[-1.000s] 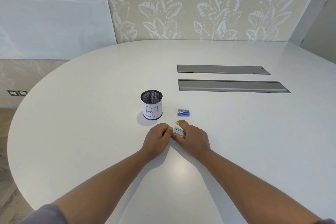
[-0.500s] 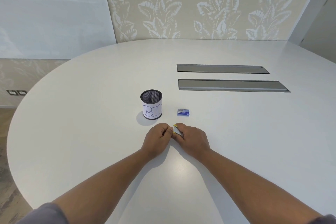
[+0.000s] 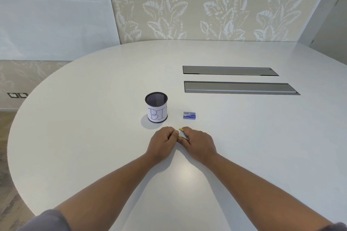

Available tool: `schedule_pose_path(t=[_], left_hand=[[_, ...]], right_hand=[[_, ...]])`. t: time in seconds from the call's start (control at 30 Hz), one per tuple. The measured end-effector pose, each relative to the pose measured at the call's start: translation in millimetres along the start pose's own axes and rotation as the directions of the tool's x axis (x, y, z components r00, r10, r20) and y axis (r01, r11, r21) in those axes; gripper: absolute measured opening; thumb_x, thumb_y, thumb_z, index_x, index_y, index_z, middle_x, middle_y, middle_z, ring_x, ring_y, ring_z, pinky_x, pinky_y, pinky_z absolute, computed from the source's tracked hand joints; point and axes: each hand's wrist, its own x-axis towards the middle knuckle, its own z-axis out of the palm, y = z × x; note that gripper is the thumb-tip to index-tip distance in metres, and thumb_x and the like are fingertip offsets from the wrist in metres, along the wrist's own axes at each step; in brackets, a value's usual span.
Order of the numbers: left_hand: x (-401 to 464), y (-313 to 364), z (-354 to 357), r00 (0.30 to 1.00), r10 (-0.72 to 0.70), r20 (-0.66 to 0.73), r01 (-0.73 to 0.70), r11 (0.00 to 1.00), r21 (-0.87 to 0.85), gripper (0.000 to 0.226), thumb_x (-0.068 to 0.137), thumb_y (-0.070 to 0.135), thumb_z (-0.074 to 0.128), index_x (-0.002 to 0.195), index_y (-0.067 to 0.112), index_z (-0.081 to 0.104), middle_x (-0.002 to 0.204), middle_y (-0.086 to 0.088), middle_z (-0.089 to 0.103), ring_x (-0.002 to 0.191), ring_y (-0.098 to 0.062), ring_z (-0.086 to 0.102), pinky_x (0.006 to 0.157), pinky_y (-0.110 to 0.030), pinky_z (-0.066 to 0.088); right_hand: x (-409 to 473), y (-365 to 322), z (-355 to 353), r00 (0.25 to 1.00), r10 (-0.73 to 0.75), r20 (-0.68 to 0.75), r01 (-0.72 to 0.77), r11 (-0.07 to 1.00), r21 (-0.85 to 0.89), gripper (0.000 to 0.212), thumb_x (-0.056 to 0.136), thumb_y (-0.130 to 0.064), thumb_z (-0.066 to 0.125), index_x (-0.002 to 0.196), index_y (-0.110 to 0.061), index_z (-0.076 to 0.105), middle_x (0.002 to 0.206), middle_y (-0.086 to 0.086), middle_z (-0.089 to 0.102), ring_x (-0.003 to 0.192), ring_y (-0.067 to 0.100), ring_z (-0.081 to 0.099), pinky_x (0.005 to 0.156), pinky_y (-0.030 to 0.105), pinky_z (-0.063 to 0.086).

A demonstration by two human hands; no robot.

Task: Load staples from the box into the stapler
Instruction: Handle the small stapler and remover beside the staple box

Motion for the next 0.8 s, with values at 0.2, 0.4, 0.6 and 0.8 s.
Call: schedule_pose_path(t=[0.2,0.4,0.6,0.8], left_hand=[[0.4,0.9,-0.3,1.0,-0.005,0.0,0.005,1.0,-0.004,0.037,0.094,0.037,0.041,0.078,0.012,0.063,0.079,0.0,0.065,0.08,-0.019,0.058,0.074,-0.042,0.048],[0.5,0.3,0.5,1.0,-0.01,-0.006,0.01,1.0,0.002,0.036,0.093,0.038,0.041,0.077,0.014,0.063,0.078,0.003,0.064,0.08,-0.017,0.058,0.073,-0.04,0.047],[1.0,-1.1,1.0,1.0,-0.009,-0.008,0.009,1.0,0.012,0.036,0.092,0.038,0.04,0.076,0.014,0.061,0.077,0.004,0.064,0.08,-0.017,0.058,0.074,-0.04,0.047],[2.2,-3.2,1.8,1.0,-0.011,-0.007,0.011,1.0,0.014,0.036,0.092,0.039,0.04,0.075,0.016,0.061,0.078,0.005,0.064,0.079,-0.012,0.058,0.073,-0.037,0.047]], right_hand=[[0.1,-1.0,-0.9,1.0,0.004,0.001,-0.004,1.0,0.019,0.039,0.096,-0.067,0.042,0.098,-0.029,0.051,0.079,-0.003,0.067,0.072,0.023,0.058,0.061,0.034,0.04],[-0.4,-2.1,-2.6,0.999,0.013,0.033,-0.013,1.0,0.014,0.038,0.096,-0.068,0.04,0.092,-0.03,0.042,0.077,-0.004,0.064,0.072,0.024,0.058,0.064,0.036,0.045],[0.0,-1.4,-2.4,1.0,0.0,0.028,0.0,1.0,-0.002,0.039,0.097,-0.066,0.041,0.098,-0.028,0.05,0.079,-0.002,0.067,0.074,0.025,0.059,0.065,0.036,0.044],[-0.4,-1.2,-2.4,1.0,-0.011,0.007,0.011,1.0,0.0,0.041,0.097,-0.068,0.04,0.106,-0.029,0.053,0.081,-0.005,0.067,0.07,0.02,0.051,0.062,0.033,0.038]])
